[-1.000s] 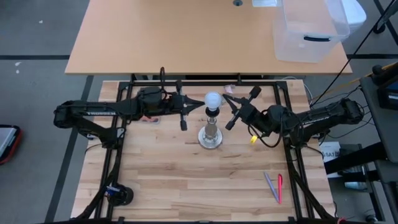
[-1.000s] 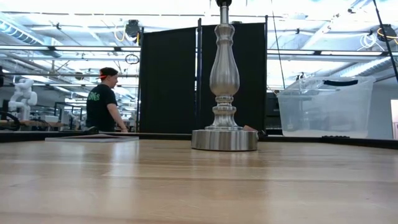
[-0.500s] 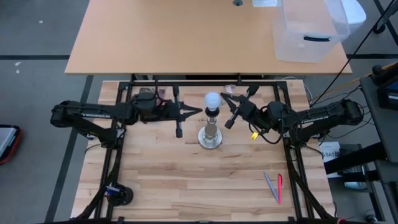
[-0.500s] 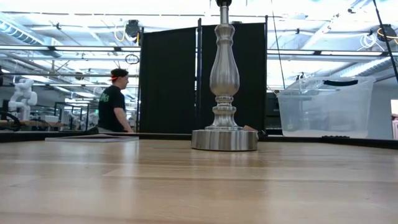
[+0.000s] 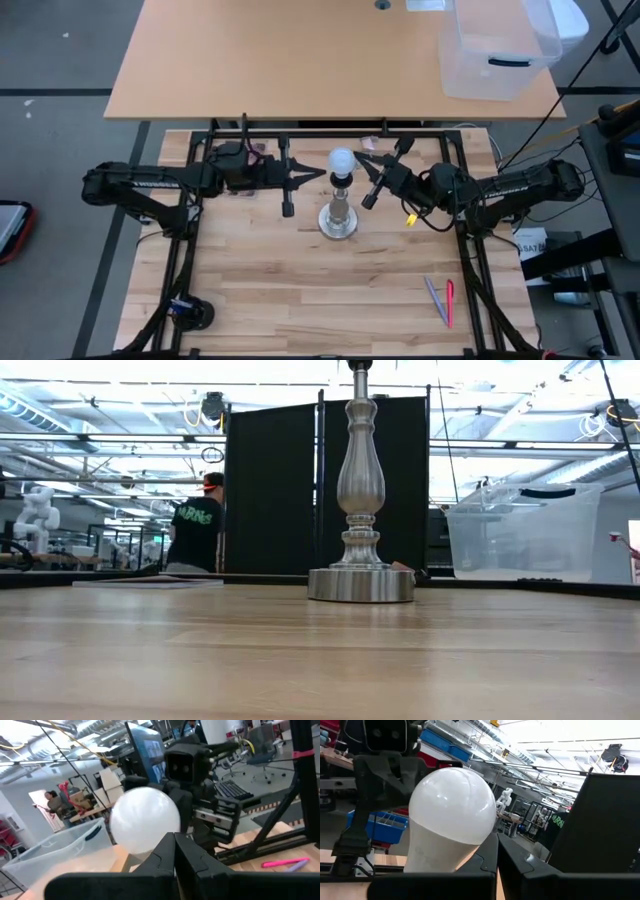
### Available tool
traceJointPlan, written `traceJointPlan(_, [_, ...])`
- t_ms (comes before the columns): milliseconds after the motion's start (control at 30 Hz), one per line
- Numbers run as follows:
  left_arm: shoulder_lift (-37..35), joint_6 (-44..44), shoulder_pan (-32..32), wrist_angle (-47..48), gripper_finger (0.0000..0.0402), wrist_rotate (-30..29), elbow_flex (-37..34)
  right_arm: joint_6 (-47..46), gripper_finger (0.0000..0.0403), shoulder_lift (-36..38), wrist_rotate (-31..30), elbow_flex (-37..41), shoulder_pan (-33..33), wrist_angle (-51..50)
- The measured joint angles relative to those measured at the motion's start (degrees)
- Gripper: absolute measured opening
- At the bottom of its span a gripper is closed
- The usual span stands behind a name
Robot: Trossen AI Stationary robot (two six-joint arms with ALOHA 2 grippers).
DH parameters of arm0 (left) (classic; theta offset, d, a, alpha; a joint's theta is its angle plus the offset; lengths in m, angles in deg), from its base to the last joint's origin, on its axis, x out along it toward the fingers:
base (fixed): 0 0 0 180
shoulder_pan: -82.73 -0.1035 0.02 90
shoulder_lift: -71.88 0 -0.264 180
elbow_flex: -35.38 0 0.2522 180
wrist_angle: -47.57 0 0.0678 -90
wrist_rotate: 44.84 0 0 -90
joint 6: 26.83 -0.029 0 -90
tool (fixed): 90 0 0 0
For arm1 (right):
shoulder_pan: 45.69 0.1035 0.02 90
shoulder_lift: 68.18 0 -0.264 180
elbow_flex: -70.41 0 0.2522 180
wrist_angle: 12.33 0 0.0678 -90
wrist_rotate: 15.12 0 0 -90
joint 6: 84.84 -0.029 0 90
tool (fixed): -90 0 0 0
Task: Screw lightbulb
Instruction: Insert the lightbulb into the silver lamp
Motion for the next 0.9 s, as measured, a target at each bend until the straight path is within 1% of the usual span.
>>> traceJointPlan(367, [0.4,0.3,-1.6,-0.5,0.0002,0.0,0.0,0.1,0.0,0.0,-0.1,0.0,1.9,-0.7])
traceJointPlan(633, [2.2,0.4,-2.2,-2.7,0.0002,0.1,0.0,0.1,0.0,0.0,-2.3,0.0,2.4,-1.2])
traceJointPlan(900, [2.2,1.4,-3.8,-2.6,0.0002,0.1,0.0,-0.4,0.0,0.0,-1.6,0.0,3.3,-2.2])
